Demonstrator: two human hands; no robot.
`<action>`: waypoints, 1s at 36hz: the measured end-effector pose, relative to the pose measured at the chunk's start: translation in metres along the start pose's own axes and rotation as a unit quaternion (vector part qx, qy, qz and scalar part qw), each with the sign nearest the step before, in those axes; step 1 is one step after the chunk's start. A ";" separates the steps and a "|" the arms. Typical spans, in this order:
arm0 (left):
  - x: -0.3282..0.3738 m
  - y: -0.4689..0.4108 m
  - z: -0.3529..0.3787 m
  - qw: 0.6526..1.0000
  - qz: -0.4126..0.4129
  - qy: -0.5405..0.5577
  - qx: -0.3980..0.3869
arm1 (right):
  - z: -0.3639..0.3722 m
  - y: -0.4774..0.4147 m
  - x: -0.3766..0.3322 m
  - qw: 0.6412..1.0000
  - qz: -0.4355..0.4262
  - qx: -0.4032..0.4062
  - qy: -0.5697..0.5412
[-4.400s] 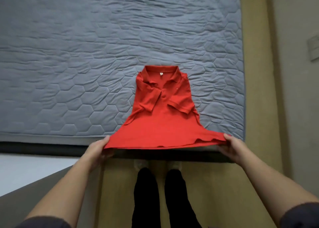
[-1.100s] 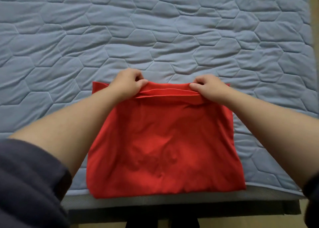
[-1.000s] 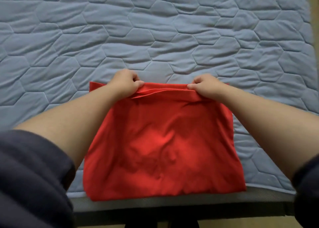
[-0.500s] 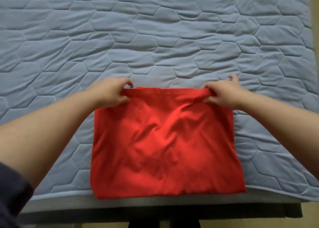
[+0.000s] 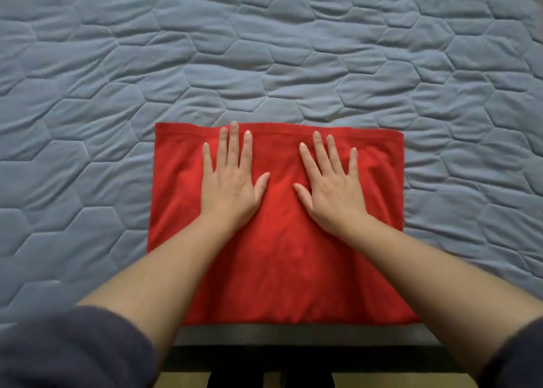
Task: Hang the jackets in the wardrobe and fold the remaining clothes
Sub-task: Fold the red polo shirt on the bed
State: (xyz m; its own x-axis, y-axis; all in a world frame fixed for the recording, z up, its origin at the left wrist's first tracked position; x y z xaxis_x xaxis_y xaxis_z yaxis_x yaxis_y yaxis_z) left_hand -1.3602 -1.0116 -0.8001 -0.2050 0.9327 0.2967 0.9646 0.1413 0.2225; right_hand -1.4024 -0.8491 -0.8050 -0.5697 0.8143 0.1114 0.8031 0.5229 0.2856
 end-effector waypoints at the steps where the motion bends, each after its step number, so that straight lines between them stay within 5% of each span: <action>1: -0.005 -0.005 0.009 1.000 -0.013 -0.009 -0.007 | 0.010 -0.006 0.001 1.000 0.003 -0.009 0.007; 9: -0.019 -0.002 0.021 1.000 -0.011 -0.020 -0.001 | 0.038 -0.017 0.004 0.999 0.001 -0.046 0.002; 16: -0.007 0.133 0.015 0.998 0.035 -0.002 -0.060 | -0.003 -0.020 0.003 0.988 -0.025 -0.149 -0.017; 20: 0.007 0.187 0.006 0.998 0.048 0.023 -0.017 | -0.021 -0.028 0.000 0.983 -0.017 -0.182 -0.034; 22: 0.012 0.202 0.008 0.997 0.027 0.077 -0.008 | -0.029 -0.035 -0.003 0.983 -0.028 -0.175 -0.039; 24: 0.013 0.216 0.019 0.975 -0.078 0.201 -0.041 | -0.037 -0.044 -0.009 0.985 -0.049 -0.159 -0.044; 27: 0.016 0.240 0.050 0.838 -0.348 0.413 -0.083 | -0.045 -0.059 -0.020 0.987 -0.070 -0.138 -0.043; 30: 0.041 0.249 0.085 0.571 -0.516 0.637 -0.040 | -0.047 -0.076 -0.027 0.988 -0.074 -0.129 -0.031; 33: 0.067 0.247 0.104 0.333 -0.554 0.760 0.069 | -0.043 -0.091 -0.029 0.981 -0.070 -0.174 -0.042; 34: 0.073 0.246 0.107 0.288 -0.554 0.776 0.091 | -0.041 -0.095 -0.028 0.978 -0.070 -0.192 -0.044; 36: 0.083 0.244 0.110 0.259 -0.555 0.784 0.103 | -0.039 -0.098 -0.026 0.972 -0.065 -0.221 -0.050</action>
State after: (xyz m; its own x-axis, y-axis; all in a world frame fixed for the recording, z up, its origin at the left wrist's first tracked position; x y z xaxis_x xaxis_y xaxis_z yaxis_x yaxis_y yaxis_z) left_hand -1.1235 -0.8627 -0.8232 -0.0346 -0.9783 0.2044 0.1237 0.1988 0.9722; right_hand -1.4732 -0.9313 -0.7991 -0.6237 0.7807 -0.0388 0.5601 0.4810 0.6745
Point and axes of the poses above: each hand's wrist, its own y-axis away from the middle knuckle, its own z-axis out of the palm, x = y × z, the point moved 7 cm from there along -y, towards the middle knuckle, and after that the axes turned 11 degrees about y, right-handed, at the moved point
